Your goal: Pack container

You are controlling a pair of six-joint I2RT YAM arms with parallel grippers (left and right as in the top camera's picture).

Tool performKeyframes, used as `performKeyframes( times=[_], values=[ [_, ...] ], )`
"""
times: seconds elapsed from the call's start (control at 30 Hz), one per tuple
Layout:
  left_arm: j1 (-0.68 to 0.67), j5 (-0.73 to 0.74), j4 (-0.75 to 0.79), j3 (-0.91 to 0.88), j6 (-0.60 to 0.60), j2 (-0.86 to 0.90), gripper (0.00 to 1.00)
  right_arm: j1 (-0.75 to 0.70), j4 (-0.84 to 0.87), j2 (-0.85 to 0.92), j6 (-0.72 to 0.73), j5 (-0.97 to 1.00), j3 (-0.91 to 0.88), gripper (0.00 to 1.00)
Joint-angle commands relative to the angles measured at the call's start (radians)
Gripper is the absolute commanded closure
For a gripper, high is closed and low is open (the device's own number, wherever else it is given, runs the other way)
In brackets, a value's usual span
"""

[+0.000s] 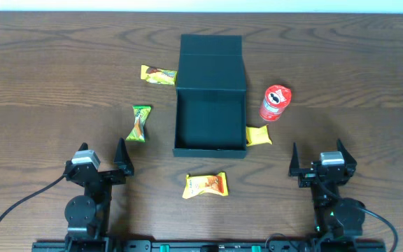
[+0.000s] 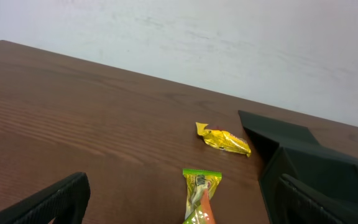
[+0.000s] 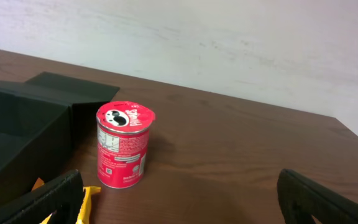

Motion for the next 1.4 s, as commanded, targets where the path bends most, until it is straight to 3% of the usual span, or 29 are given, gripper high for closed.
performKeyframes(
  times=[0.0, 1.37],
  values=[
    [0.003, -0.007, -0.056, -0.012, 0.025, -0.010, 0.05, -0.008, -0.005, -0.007, -0.011, -0.007, -0.002, 0.01],
    [0.003, -0.007, -0.056, -0.012, 0.025, -0.010, 0.05, -0.008, 0.024, -0.007, -0.011, 0.000, -0.002, 0.01]
  ],
)
